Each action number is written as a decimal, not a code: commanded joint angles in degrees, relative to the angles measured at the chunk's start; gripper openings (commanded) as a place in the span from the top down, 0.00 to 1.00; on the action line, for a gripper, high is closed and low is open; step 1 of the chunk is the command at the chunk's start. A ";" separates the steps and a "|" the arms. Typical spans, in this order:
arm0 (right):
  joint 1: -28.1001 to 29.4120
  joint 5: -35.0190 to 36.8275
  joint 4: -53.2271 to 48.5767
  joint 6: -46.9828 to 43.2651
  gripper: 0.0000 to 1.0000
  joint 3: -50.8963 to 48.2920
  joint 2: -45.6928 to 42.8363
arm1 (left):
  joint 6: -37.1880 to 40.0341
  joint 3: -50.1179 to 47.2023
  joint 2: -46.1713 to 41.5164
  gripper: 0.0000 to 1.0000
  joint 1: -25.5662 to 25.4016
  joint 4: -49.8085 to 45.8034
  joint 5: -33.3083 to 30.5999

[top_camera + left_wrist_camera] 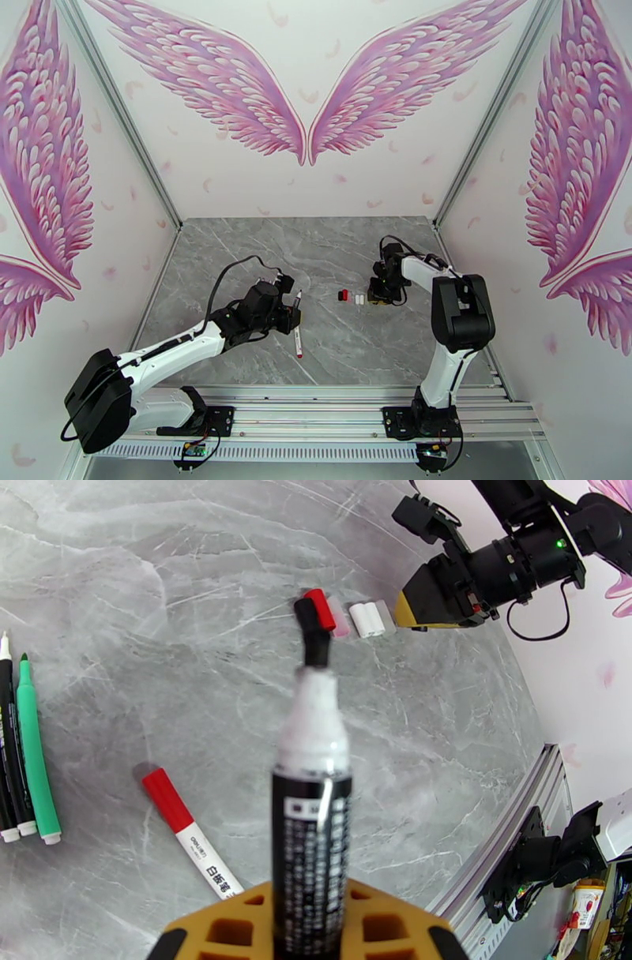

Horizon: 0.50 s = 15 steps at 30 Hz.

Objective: Open the pen caps

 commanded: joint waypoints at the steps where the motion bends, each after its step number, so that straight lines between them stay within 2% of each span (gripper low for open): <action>1: -0.02 -0.36 0.89 -0.64 0.78 1.84 0.92 | -0.42 -1.01 0.01 1.00 0.18 0.91 0.29; 15: -0.03 -1.57 1.26 -0.26 0.73 2.28 0.96 | -0.86 -1.27 0.17 1.00 0.17 1.23 0.49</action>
